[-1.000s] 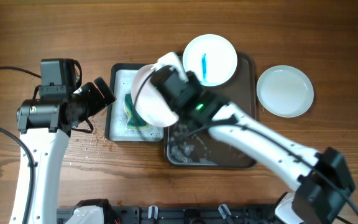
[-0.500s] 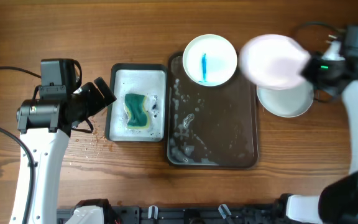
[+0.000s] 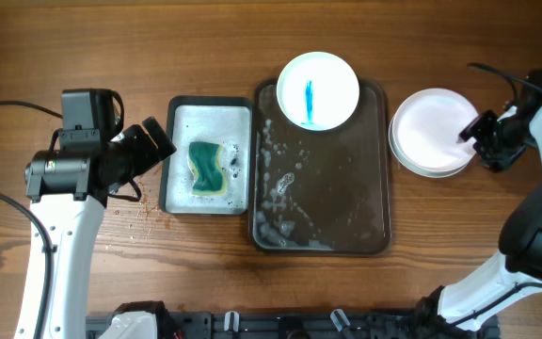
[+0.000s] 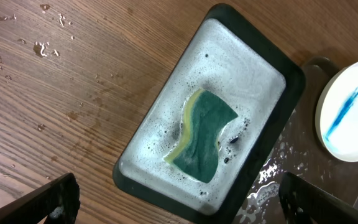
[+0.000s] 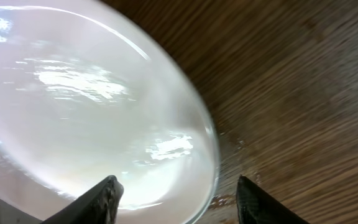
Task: Clean dirty plates on tray and stack at the side
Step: 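Carry the plate right and stack it on the cleaned plate, then drag the blue-stained plate down onto the tray center with the right gripper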
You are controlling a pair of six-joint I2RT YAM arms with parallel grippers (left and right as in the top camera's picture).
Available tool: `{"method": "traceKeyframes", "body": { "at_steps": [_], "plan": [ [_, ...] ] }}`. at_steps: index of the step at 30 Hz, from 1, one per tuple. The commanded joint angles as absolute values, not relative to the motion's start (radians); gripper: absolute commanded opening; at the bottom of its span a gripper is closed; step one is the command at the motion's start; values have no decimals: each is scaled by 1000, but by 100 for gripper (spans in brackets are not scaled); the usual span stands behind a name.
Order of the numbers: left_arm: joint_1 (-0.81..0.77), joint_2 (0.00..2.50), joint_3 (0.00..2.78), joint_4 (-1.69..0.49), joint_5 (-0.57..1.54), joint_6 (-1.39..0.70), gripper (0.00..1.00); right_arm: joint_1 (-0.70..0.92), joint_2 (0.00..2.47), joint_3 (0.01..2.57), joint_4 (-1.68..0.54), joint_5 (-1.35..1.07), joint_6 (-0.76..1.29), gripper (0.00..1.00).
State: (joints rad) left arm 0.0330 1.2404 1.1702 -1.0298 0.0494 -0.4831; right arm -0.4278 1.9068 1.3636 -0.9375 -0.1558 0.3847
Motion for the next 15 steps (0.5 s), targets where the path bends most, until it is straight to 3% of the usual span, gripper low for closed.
{"method": "traceKeyframes", "body": {
  "at_steps": [1, 6, 10, 15],
  "plan": [
    [38, 1234, 1184, -1029, 33, -475, 100, -384, 1751, 1376, -929, -205, 337, 59],
    [38, 1234, 1184, -1029, 33, -475, 100, -182, 1484, 1376, -926, -297, 177, 49],
    [38, 1234, 1184, -1029, 33, -475, 100, 59, 1396, 1376, -916, -254, 65, 49],
    [38, 1234, 1184, -1029, 33, -475, 100, 213, 1480, 1341, -778, -36, 27, 56]
  ]
}}
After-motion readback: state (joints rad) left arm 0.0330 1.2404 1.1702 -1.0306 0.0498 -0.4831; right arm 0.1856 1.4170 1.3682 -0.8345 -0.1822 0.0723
